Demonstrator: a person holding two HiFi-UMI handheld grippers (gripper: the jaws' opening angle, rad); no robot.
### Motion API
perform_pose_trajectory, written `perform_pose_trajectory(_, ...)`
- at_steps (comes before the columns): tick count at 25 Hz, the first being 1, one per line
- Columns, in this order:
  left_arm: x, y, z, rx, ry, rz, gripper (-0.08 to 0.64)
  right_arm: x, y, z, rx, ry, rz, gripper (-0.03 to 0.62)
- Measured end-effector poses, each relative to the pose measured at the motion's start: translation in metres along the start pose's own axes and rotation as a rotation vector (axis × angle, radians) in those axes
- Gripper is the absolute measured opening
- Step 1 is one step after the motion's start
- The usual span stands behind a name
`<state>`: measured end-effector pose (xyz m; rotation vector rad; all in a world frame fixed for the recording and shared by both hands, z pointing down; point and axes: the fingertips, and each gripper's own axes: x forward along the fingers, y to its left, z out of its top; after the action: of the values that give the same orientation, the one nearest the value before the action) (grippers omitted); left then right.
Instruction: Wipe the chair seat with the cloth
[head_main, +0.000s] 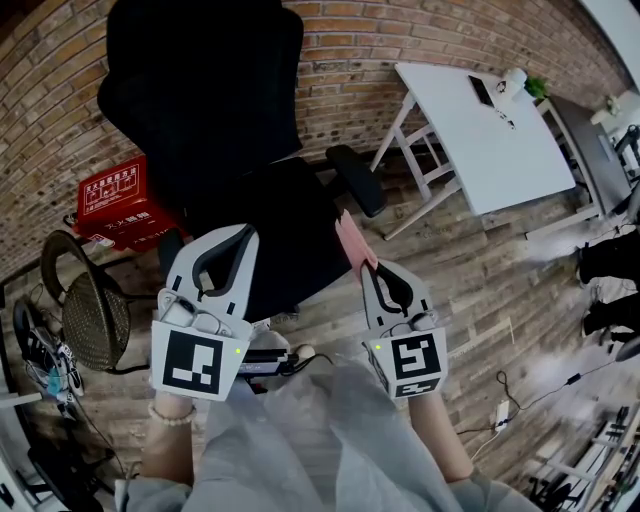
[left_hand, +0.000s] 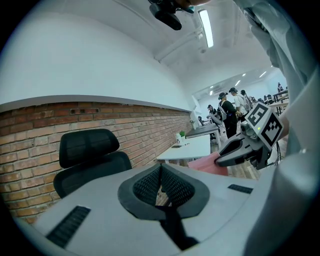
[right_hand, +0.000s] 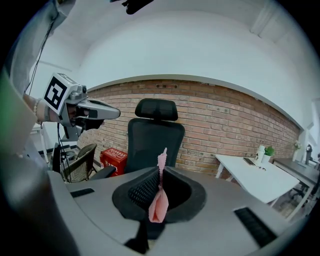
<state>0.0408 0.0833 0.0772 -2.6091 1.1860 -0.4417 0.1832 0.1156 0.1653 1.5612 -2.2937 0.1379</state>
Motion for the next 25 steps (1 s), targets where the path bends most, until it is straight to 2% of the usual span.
perform_pose_trajectory(25, 0.0013, 0.0024, -0.0078, -0.026, 0.019, 0.014, 0.018, 0.0041, 0.0022, -0.0071, -0.001, 0.020, 0.012, 0.049)
